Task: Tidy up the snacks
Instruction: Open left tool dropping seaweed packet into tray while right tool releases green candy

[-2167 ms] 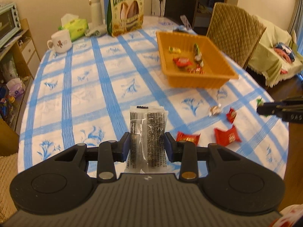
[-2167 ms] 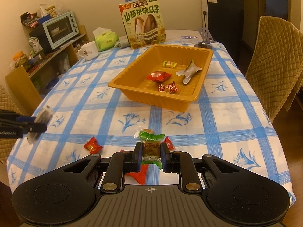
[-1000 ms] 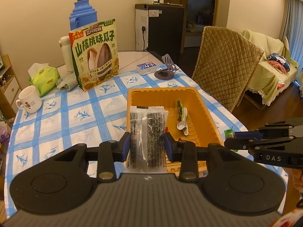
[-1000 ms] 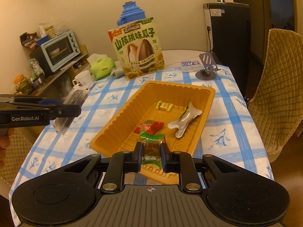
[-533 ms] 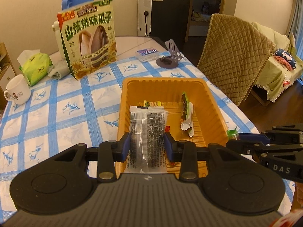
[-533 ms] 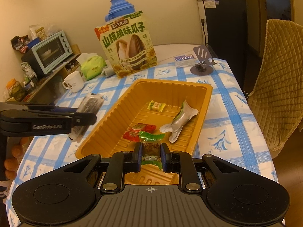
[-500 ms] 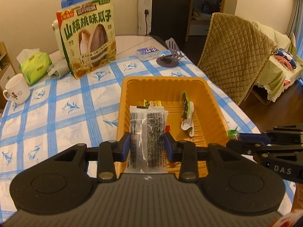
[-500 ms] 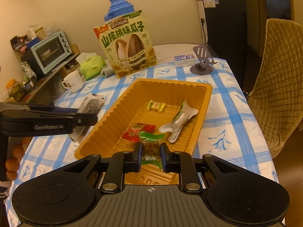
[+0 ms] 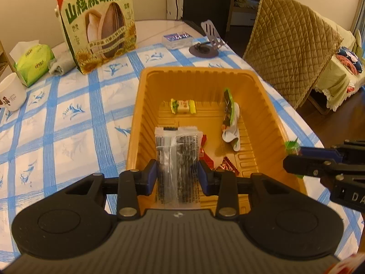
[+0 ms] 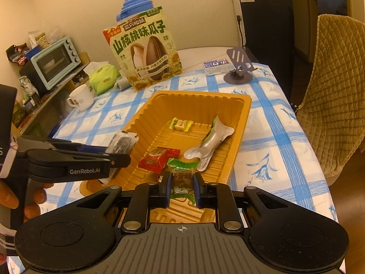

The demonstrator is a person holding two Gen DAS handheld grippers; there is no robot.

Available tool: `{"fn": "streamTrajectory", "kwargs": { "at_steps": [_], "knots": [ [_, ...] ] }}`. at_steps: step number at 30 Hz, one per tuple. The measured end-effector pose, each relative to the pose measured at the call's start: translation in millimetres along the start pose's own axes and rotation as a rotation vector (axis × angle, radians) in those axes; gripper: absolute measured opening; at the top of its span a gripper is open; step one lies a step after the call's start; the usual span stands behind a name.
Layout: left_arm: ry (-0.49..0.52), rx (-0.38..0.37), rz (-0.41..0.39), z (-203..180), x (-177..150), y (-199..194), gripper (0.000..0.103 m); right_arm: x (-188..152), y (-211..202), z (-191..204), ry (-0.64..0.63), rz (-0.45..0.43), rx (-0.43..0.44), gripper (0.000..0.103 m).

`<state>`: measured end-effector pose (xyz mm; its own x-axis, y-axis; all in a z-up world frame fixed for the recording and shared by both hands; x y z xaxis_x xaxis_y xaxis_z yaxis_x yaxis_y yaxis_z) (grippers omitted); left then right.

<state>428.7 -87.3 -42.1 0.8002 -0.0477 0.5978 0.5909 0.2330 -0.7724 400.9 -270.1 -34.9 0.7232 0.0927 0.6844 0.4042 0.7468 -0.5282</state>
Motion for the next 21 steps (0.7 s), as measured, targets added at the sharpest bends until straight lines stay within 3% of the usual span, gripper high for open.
{"fn": "streamTrajectory", "kwargs": {
  "at_steps": [21],
  "knots": [
    [0.002,0.005,-0.061,10,19,-12,0.035,18,17,-6,-0.016,-0.006,0.018,0.02]
  ]
}}
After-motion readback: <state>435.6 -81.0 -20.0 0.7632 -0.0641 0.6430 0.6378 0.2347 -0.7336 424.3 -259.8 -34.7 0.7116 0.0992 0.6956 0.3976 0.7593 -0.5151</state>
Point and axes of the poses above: each gripper's, at about its wrist camera, not at the fingertips, and y roughly the way its jaws point, z to its left, x to its top, the point moved 4 cm from there along y, roughly the way its jaws point, and after that the axes turned 15 degrees about x, right-handed, at the moved point
